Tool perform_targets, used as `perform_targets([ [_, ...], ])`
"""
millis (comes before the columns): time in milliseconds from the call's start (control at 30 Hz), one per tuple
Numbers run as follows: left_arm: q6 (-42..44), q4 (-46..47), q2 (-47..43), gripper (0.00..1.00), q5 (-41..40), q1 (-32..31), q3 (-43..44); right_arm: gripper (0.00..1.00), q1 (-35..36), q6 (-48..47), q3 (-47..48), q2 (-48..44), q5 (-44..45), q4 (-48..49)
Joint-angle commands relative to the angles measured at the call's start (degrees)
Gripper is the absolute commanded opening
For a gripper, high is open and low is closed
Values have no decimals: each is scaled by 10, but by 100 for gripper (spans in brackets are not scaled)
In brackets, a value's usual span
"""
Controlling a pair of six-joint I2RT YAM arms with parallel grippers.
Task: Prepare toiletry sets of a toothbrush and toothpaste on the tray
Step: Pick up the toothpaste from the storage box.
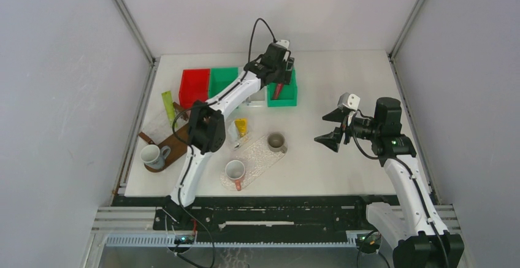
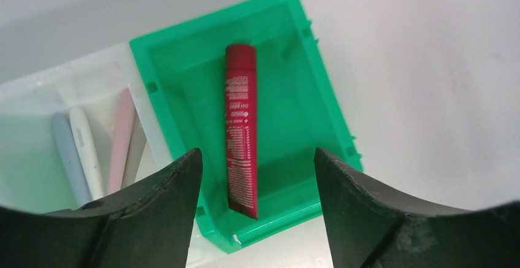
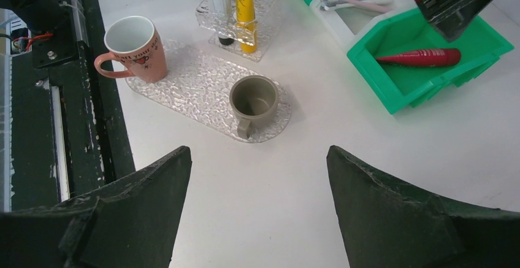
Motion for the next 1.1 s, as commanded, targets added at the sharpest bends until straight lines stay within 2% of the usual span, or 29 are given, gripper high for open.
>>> perform_targets([
  [0, 8, -53, 31, 69, -15, 4, 46, 89, 1, 3, 10, -4, -4, 12],
  [333, -8, -93, 77, 54, -16, 3, 66, 89, 1, 3, 10, -4, -3, 11],
  [667, 5, -124, 85, 49, -46, 3, 33, 89, 1, 2, 10, -2, -4, 11],
  [733, 13, -126, 86, 44, -44, 2, 34, 89, 1, 1, 10, -2, -5, 10],
  [800, 20, -126, 85, 35, -41, 2, 34, 89, 1, 2, 10, -2, -6, 10],
  [933, 31, -124, 86, 29, -33, 2, 37, 89, 1, 1, 10, -3, -6, 10],
  [1067, 47, -116, 84, 14, -25, 3, 38, 89, 1, 1, 10, -3, -7, 10],
])
